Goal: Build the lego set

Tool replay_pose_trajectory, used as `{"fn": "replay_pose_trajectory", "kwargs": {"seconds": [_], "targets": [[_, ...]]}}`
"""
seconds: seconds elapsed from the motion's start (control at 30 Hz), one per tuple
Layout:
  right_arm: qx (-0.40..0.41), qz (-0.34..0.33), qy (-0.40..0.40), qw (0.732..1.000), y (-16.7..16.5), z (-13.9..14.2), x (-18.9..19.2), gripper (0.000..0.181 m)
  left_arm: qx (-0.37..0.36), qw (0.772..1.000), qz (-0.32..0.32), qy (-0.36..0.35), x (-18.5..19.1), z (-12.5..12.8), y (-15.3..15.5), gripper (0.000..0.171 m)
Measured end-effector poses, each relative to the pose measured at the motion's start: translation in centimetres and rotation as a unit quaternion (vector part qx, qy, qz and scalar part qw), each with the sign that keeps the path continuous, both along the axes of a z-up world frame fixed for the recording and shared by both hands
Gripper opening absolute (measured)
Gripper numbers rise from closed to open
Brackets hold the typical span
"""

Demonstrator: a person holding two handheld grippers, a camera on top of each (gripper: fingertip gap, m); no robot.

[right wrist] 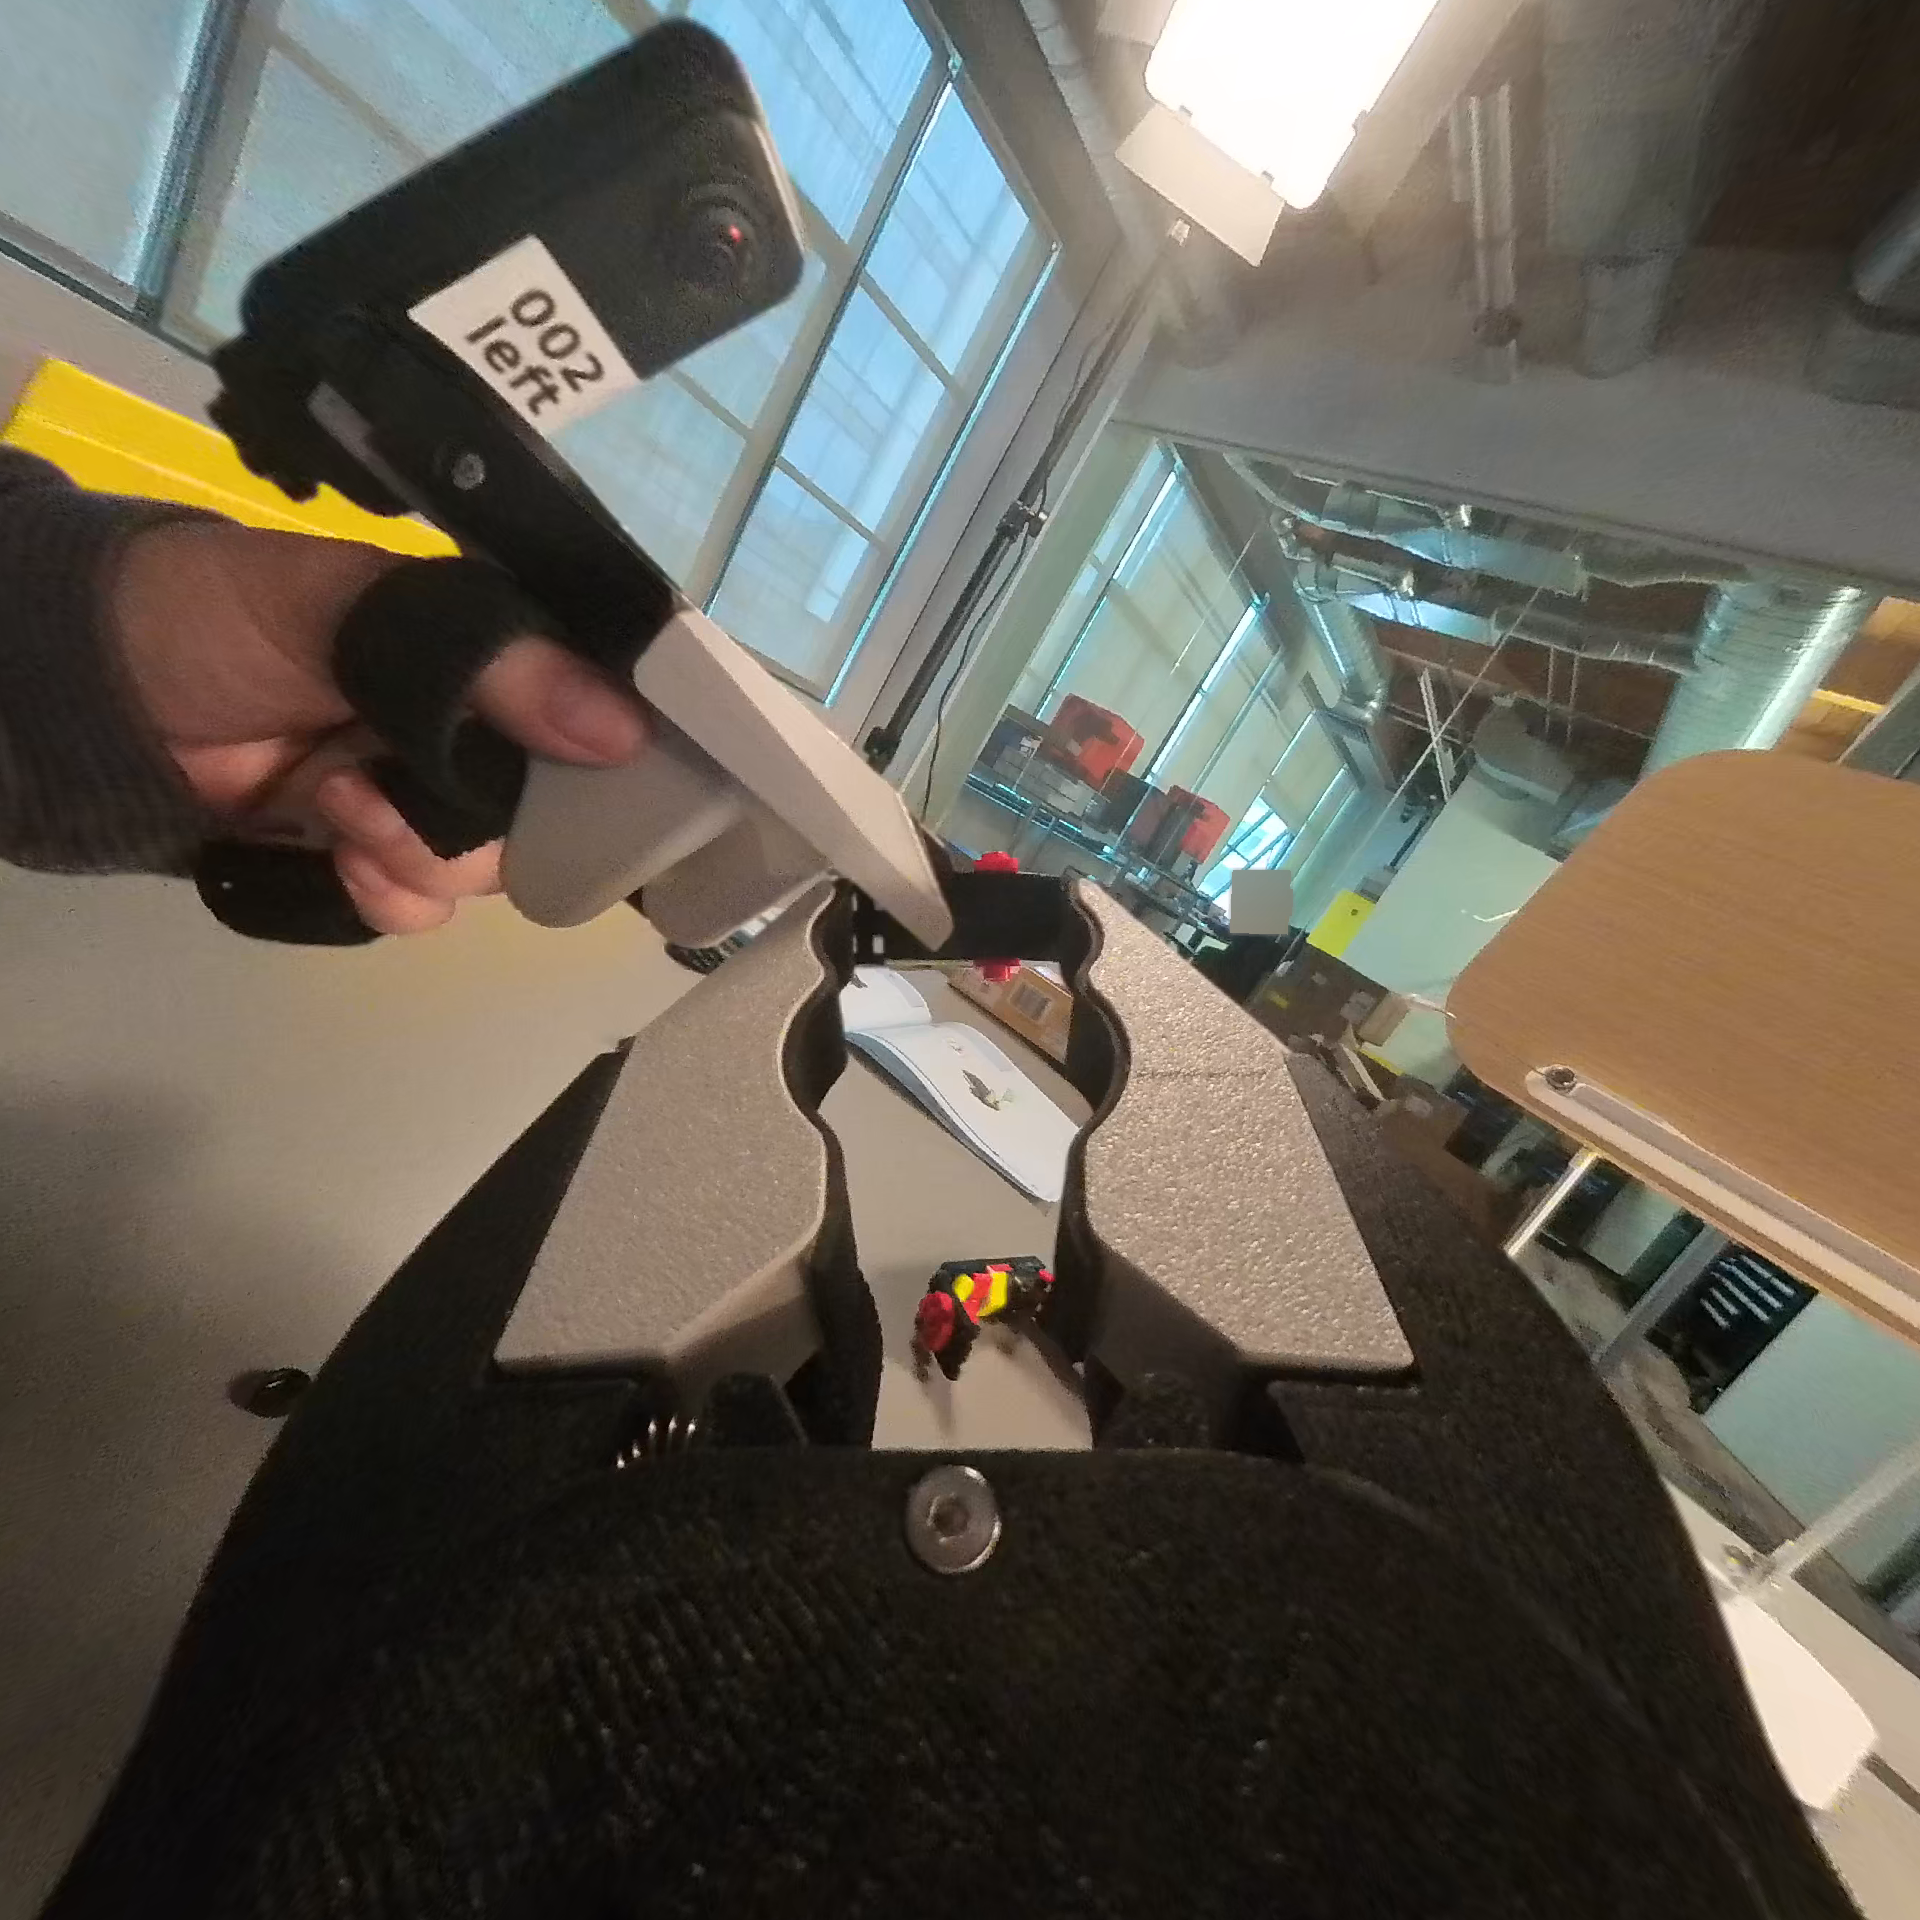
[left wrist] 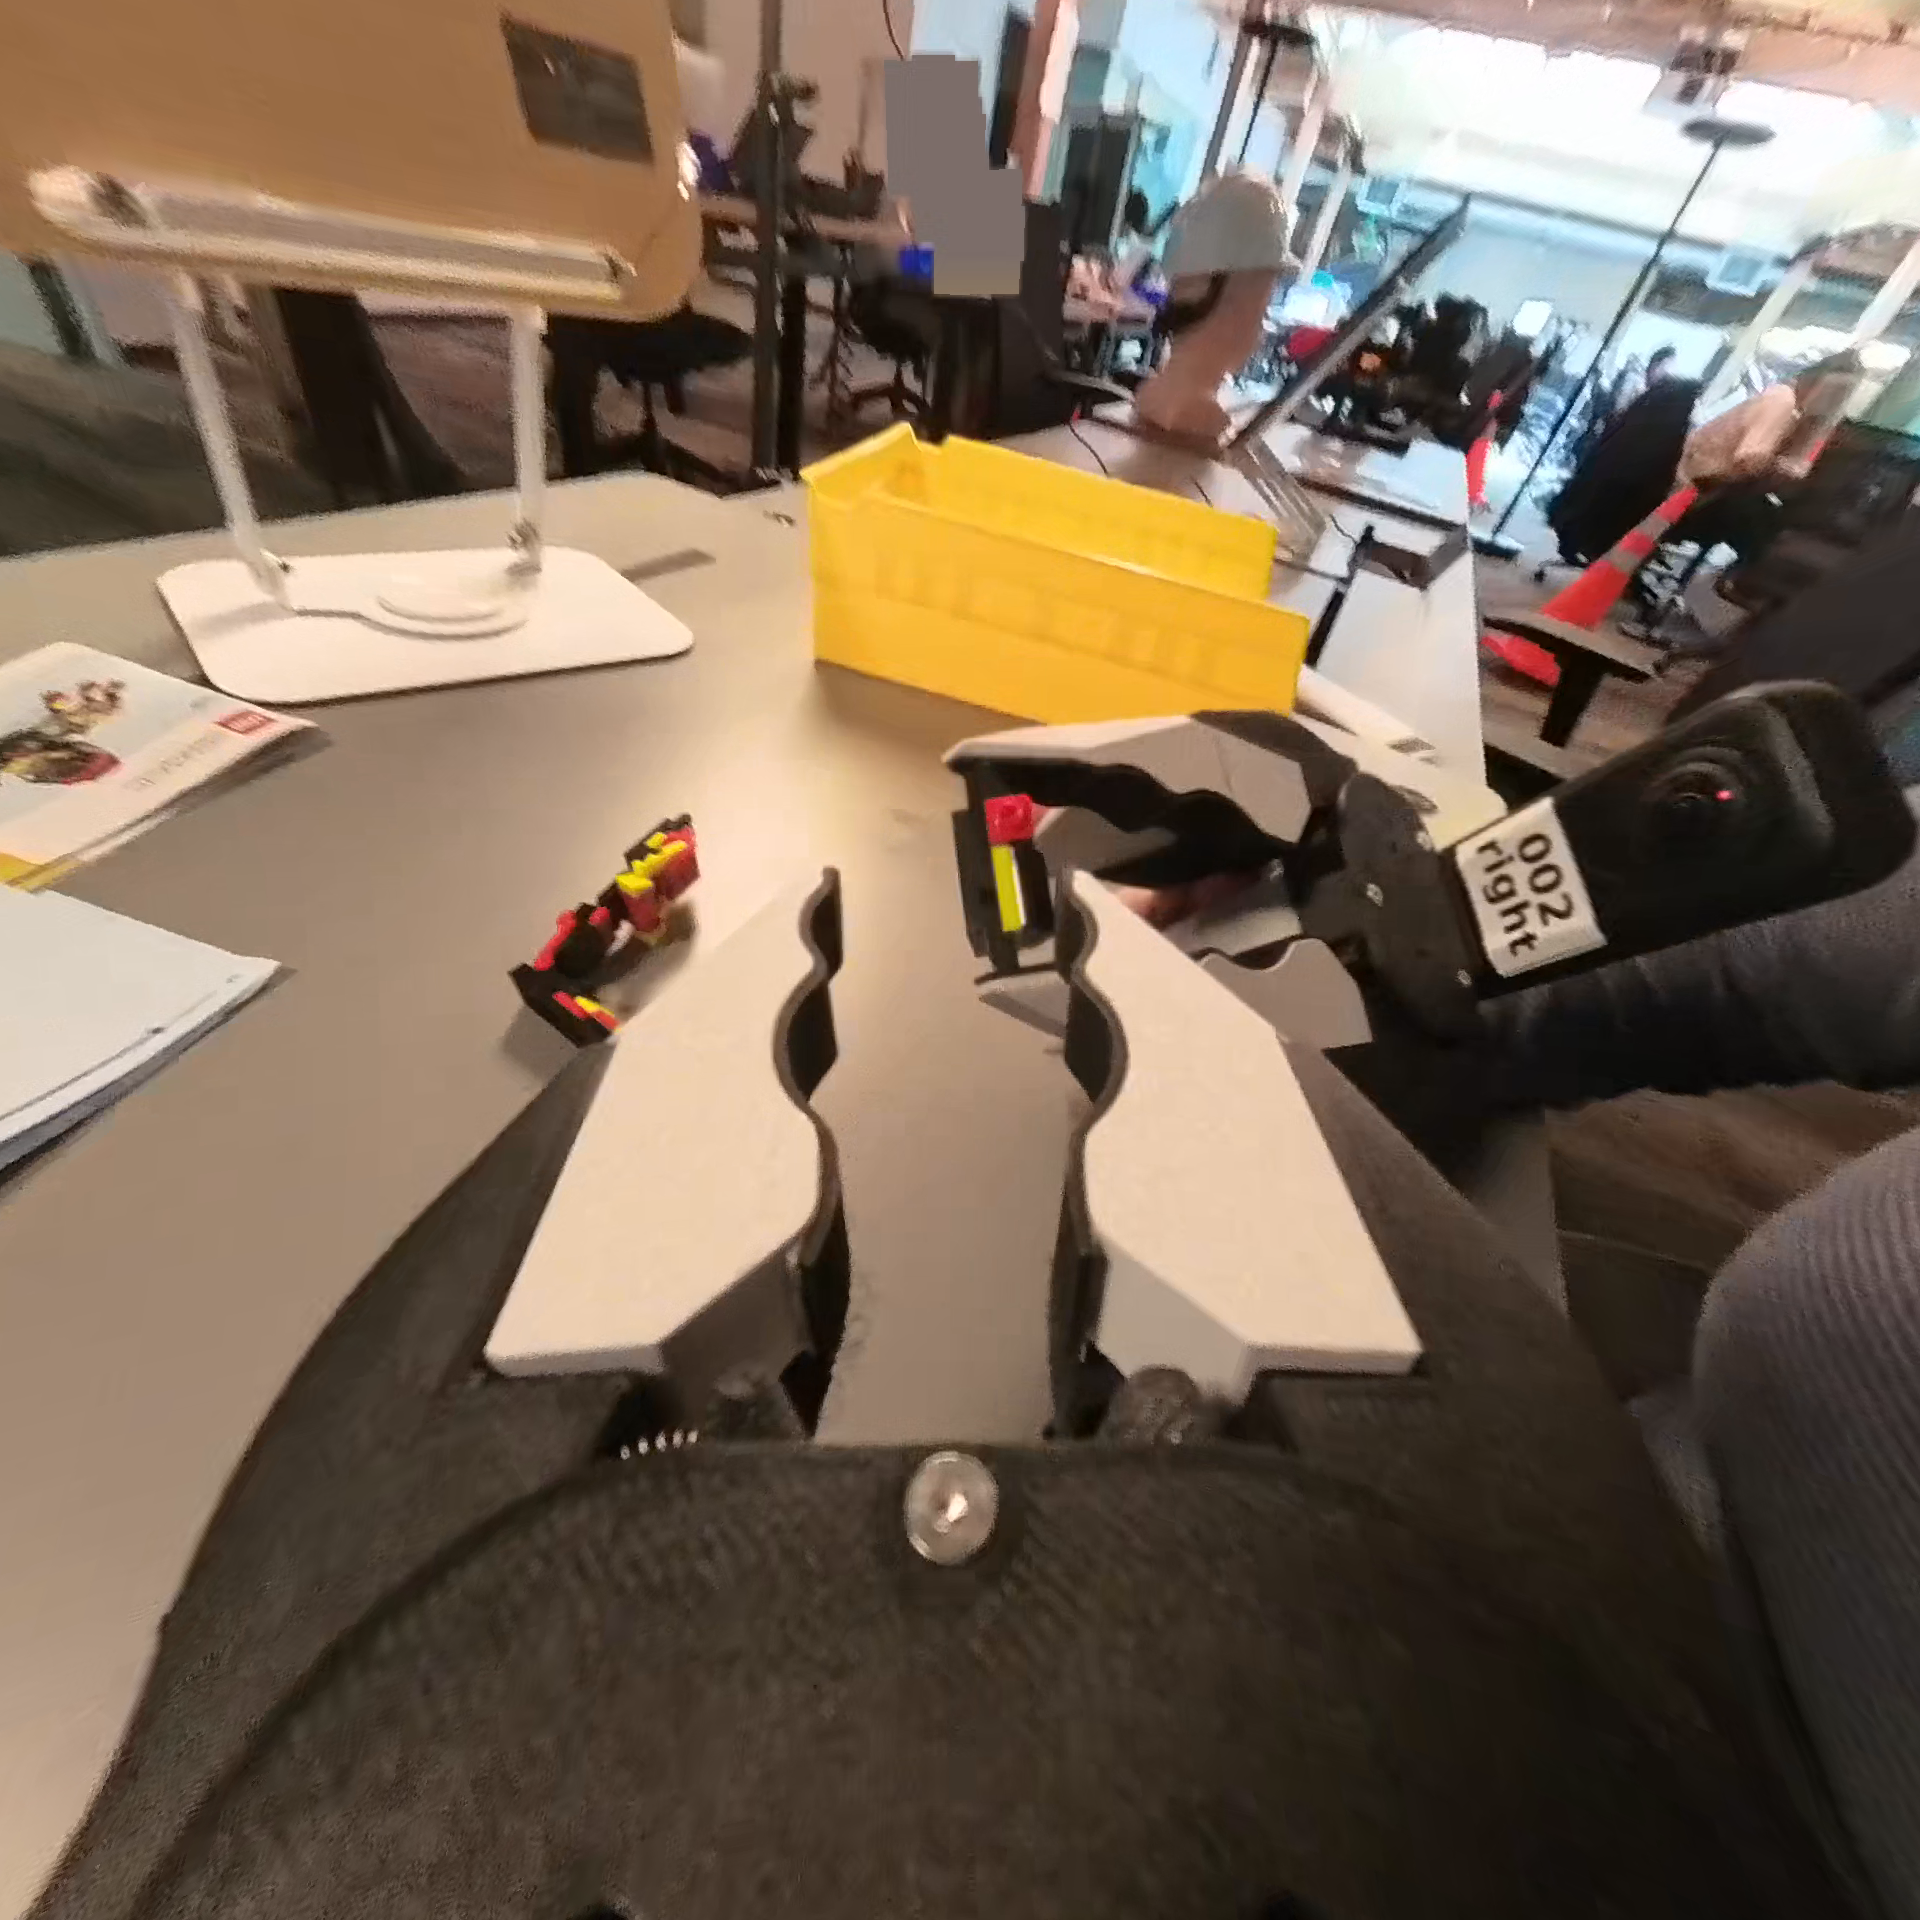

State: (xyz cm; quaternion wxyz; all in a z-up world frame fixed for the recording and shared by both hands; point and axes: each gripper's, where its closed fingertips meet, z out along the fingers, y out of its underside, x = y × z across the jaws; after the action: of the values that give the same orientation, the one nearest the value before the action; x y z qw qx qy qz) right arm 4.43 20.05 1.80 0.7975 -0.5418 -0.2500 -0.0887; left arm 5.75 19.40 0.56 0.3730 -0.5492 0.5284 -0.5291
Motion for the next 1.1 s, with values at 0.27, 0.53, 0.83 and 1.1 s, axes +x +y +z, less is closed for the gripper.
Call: {"fn": "replay_pose_trajectory", "kwargs": {"seconds": [0.27,0.53,0.83,1.1], "targets": [[-0.019,0.029,-0.011,0.999,0.0,-0.6,-0.4,0.043,0.003,0.998,-0.037,0.052,-0.1,-0.8,-0.6,0.016],[-0.384,0.246,0.015,0.890,-3.9,-7.8,-3.5,0.031,0.067,0.974,-0.011,0.215,-8.1,-5.8,0.9,0.016],[-0.523,0.229,-0.058,0.819,-4.6,-13.4,-5.4,0.019,0.077,0.961,-0.046,0.261,-11.6,-8.4,-1.9,0.016],[-0.511,0.208,-0.096,0.828,-4.1,-13.5,-5.8,0.004,0.091,0.958,-0.038,0.269,-11.5,-9.0,-2.1,0.016]]}}
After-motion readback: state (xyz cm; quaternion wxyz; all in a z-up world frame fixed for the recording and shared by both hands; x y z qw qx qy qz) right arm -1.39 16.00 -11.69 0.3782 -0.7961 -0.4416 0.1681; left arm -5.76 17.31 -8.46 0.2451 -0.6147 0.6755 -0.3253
